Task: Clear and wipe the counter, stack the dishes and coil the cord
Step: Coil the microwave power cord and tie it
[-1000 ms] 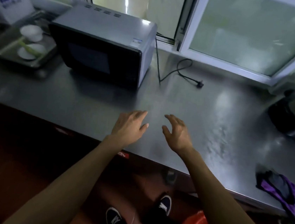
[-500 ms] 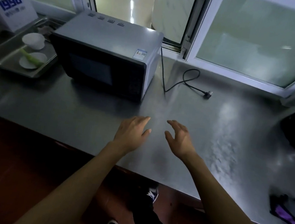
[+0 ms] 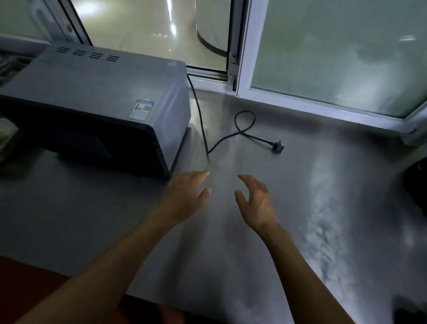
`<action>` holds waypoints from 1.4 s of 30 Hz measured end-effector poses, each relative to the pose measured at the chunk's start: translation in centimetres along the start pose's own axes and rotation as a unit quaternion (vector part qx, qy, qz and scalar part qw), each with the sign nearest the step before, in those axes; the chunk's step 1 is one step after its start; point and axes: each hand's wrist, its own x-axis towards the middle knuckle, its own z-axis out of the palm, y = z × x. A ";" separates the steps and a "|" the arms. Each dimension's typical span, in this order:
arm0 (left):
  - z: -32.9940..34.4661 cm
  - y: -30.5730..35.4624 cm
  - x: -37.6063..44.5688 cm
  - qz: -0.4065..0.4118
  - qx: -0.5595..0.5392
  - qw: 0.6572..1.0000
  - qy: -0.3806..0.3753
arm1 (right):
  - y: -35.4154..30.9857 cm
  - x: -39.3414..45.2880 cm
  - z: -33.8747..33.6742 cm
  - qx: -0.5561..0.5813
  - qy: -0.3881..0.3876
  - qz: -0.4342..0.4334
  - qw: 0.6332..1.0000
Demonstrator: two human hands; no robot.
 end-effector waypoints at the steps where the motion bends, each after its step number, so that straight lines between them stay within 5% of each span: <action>1: 0.0 0.1 0.7 -0.004 -0.002 1.000 0.000 | 0.1 0.4 -0.1 0.006 0.000 0.006 1.000; 28: 2.6 -3.6 19.0 0.025 -0.139 0.989 -0.051 | -2.9 15.2 0.3 0.002 0.106 0.108 0.989; 42: 4.2 -4.1 20.9 0.055 -0.163 0.984 -0.042 | -1.6 16.7 -0.4 0.030 0.147 0.083 0.985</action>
